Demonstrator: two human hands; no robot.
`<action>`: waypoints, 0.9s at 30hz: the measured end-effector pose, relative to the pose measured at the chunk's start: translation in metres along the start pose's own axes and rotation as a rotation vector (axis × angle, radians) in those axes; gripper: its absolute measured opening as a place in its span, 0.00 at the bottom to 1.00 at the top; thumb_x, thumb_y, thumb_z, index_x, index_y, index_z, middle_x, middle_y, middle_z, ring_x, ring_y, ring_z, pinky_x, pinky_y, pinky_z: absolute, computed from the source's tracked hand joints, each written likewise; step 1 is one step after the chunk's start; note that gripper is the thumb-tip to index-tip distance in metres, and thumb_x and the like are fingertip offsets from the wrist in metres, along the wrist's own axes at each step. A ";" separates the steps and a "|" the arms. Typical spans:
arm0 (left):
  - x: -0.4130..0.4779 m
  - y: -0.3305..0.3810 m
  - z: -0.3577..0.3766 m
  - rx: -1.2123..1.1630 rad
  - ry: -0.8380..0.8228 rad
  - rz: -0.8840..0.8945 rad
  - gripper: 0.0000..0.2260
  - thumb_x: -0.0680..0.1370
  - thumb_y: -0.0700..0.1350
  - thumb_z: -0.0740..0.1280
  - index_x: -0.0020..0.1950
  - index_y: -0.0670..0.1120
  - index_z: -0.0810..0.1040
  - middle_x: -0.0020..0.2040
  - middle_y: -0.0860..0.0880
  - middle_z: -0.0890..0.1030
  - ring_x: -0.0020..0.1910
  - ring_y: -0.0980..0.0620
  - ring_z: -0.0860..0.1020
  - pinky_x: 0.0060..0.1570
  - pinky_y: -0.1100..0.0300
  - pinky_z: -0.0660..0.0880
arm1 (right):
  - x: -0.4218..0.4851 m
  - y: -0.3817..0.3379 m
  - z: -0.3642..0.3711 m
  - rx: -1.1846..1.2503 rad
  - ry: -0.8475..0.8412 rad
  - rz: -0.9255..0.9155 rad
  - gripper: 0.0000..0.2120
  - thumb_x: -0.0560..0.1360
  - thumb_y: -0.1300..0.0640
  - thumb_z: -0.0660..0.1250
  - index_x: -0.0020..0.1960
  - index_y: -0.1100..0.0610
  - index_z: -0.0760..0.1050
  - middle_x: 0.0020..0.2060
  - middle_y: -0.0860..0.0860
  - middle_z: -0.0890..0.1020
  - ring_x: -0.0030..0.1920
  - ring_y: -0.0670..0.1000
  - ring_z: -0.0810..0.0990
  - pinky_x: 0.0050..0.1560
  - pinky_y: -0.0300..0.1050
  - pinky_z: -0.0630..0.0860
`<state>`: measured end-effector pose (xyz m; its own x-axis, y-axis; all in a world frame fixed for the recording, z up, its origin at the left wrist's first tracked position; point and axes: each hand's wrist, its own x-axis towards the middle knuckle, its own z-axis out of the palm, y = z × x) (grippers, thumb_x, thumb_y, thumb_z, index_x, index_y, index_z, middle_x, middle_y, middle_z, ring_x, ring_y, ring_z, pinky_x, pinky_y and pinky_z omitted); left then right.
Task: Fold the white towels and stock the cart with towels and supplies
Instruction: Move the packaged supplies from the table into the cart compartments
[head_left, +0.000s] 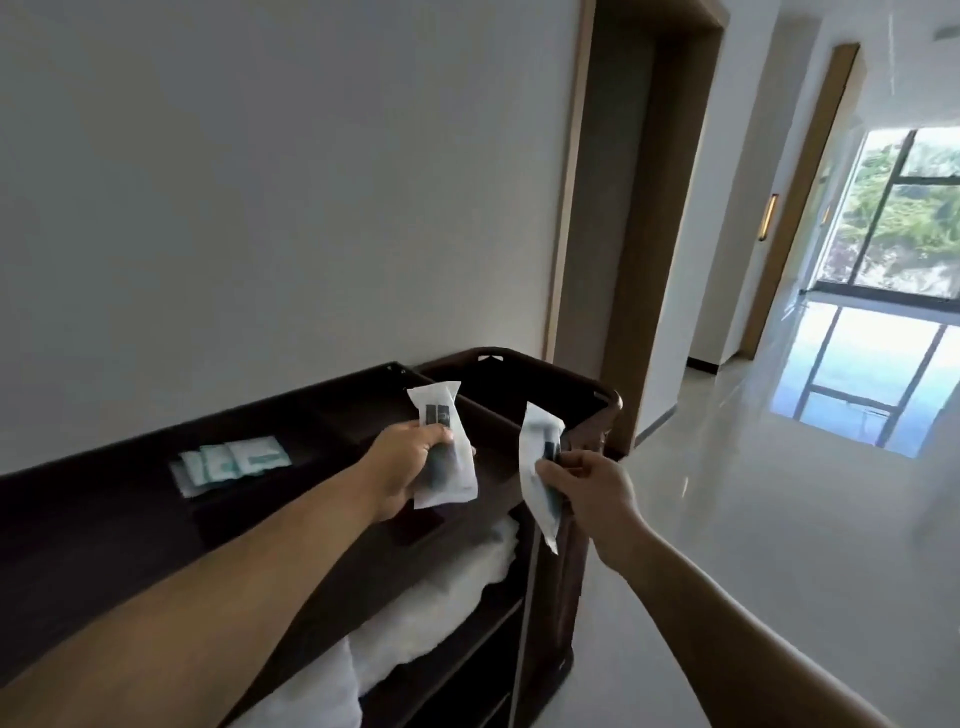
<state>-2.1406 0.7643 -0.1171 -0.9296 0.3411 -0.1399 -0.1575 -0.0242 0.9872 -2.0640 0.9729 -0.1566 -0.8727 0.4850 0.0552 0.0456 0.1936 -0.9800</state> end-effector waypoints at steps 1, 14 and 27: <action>0.007 0.003 -0.002 -0.024 0.032 -0.006 0.09 0.80 0.38 0.61 0.57 0.38 0.78 0.50 0.40 0.85 0.47 0.46 0.84 0.50 0.52 0.79 | 0.016 -0.001 0.002 -0.014 -0.042 -0.008 0.05 0.71 0.52 0.77 0.44 0.51 0.84 0.37 0.45 0.85 0.40 0.45 0.84 0.39 0.39 0.79; 0.092 0.014 -0.121 -0.002 0.526 -0.018 0.12 0.72 0.38 0.71 0.55 0.37 0.80 0.53 0.37 0.84 0.56 0.37 0.81 0.62 0.37 0.75 | 0.164 -0.038 0.152 -0.113 -0.480 -0.055 0.05 0.74 0.53 0.75 0.41 0.51 0.81 0.39 0.49 0.84 0.39 0.47 0.81 0.40 0.41 0.76; 0.167 0.024 -0.175 0.100 0.776 -0.038 0.05 0.76 0.39 0.69 0.51 0.42 0.79 0.52 0.41 0.82 0.53 0.42 0.80 0.56 0.47 0.77 | 0.293 -0.028 0.310 -0.260 -0.768 0.112 0.03 0.72 0.67 0.68 0.41 0.64 0.79 0.34 0.57 0.79 0.33 0.54 0.78 0.36 0.44 0.75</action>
<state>-2.3583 0.6565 -0.1306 -0.8971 -0.4152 -0.1511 -0.1977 0.0712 0.9777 -2.4717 0.8449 -0.1726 -0.9416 -0.1883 -0.2793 0.1811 0.4161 -0.8911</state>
